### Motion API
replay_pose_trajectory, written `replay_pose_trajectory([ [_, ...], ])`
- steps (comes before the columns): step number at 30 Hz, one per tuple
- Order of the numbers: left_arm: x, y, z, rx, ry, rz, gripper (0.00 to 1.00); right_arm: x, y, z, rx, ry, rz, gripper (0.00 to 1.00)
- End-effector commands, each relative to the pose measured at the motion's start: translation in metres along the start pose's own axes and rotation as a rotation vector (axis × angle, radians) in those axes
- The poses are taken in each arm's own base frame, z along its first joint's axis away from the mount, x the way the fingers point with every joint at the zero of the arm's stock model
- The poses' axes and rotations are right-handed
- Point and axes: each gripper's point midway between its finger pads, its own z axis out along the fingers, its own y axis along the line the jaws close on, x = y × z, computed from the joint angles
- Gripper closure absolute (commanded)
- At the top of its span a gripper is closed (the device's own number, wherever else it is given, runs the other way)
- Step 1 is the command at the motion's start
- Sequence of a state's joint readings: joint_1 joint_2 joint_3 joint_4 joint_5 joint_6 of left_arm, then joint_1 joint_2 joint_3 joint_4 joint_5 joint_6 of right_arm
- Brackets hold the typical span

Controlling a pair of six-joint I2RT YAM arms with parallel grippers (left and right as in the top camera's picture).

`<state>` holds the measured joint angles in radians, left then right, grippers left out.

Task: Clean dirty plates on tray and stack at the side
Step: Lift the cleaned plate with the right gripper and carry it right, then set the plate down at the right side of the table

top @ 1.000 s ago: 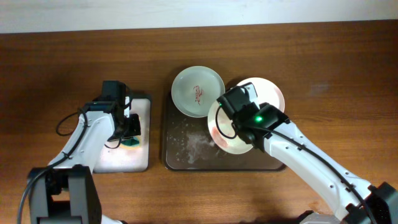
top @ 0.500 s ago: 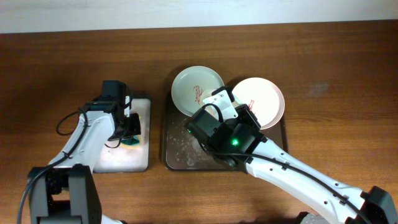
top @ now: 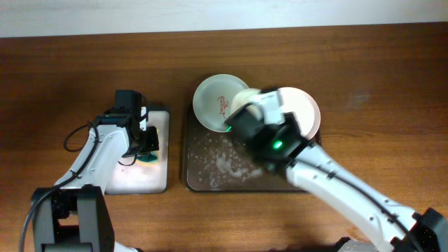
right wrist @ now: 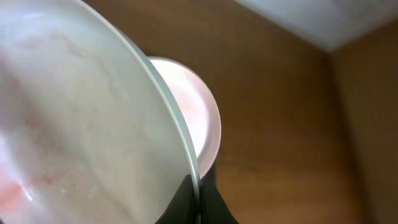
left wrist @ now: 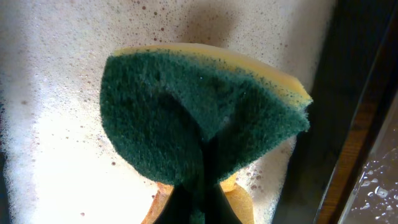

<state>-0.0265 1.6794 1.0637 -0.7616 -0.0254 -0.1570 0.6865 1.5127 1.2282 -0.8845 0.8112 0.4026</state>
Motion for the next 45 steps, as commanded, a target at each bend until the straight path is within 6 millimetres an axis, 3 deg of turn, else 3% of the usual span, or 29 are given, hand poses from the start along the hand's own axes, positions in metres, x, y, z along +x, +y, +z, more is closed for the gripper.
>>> replay_pose_trajectory([
  [1,0.002,-0.001,0.003,0.012,0.012,0.012,1.00,0.011,-0.022,0.033,-0.168,0.197,0.323,0.96],
  [4,0.002,-0.001,0.003,0.012,0.012,0.012,1.00,0.032,-0.071,0.073,-0.259,0.372,0.601,0.96],
  [6,0.002,-0.001,0.003,0.012,0.012,0.012,1.00,0.065,-0.139,0.101,-0.199,0.469,0.838,0.96],
  [8,0.002,-0.001,0.003,0.012,0.011,0.012,1.00,0.104,-0.185,0.117,-0.093,0.551,0.968,0.96],
  [10,0.001,-0.001,0.003,0.013,0.009,0.012,1.00,0.137,-0.209,0.132,-0.027,0.627,1.051,0.96],
  [12,0.001,-0.001,0.003,0.012,0.009,0.012,1.00,0.161,-0.218,0.143,0.006,0.692,1.093,0.96],
  [14,0.001,-0.001,0.003,0.012,0.009,0.012,1.00,0.172,-0.215,0.150,0.012,0.736,1.099,0.95],
  [15,0.001,-0.001,0.003,0.012,0.009,0.012,1.00,0.173,-0.213,0.152,0.008,0.743,1.098,0.72],
  [16,0.001,-0.001,0.003,0.012,0.009,0.012,1.00,0.170,-0.209,0.152,-0.024,0.745,1.107,0.47],
  [18,0.000,-0.001,0.003,0.013,0.006,0.012,1.00,0.154,-0.188,0.150,-0.204,0.729,1.091,0.43],
  [19,0.000,-0.001,0.003,0.013,0.005,0.012,1.00,0.135,-0.172,0.149,-0.358,0.679,1.037,0.41],
  [21,0.000,-0.001,0.003,0.013,0.004,0.012,1.00,0.075,-0.115,0.134,-0.734,0.498,0.804,0.38],
  [23,0.000,-0.001,0.003,0.013,0.004,0.012,1.00,0.047,-0.072,0.122,-0.843,0.413,0.609,0.38],
  [24,0.000,-0.001,0.003,0.013,0.004,0.012,1.00,0.030,-0.042,0.113,-0.882,0.352,0.475,0.38],
  [26,0.000,-0.001,0.003,0.013,0.005,0.012,1.00,0.009,-0.002,0.100,-0.843,0.291,0.283,0.37],
  [28,0.000,-0.001,0.003,0.014,0.002,0.012,1.00,-0.018,0.007,0.087,-0.774,0.232,0.190,0.34],
  [30,-0.008,-0.003,0.003,0.022,-0.030,0.012,1.00,-0.071,0.009,0.067,-0.741,0.094,0.123,0.32],
  [32,-0.025,-0.009,0.002,0.052,-0.096,0.034,1.00,-0.095,0.017,0.068,-0.749,-0.001,0.123,0.34],
  [34,-0.034,-0.011,0.006,0.058,-0.128,0.033,1.00,-0.103,0.033,0.074,-0.763,-0.033,0.110,0.37],
  [36,-0.030,-0.015,0.020,0.079,-0.090,0.035,1.00,-0.105,0.055,0.087,-0.775,-0.045,0.093,0.37],
  [38,-0.018,-0.014,0.042,0.069,-0.020,0.034,1.00,-0.096,0.082,0.107,-0.790,-0.022,0.070,0.36],
  [41,-0.010,-0.013,0.056,0.063,0.024,0.034,1.00,-0.075,0.112,0.135,-0.802,0.039,0.046,0.36],
  [43,-0.015,-0.013,0.046,0.065,0.010,0.034,1.00,-0.058,0.135,0.151,-0.812,0.078,0.023,0.37],
  [45,-0.040,-0.016,0.004,0.078,-0.088,0.035,1.00,-0.057,0.148,0.157,-0.820,0.064,0.014,0.39],
])
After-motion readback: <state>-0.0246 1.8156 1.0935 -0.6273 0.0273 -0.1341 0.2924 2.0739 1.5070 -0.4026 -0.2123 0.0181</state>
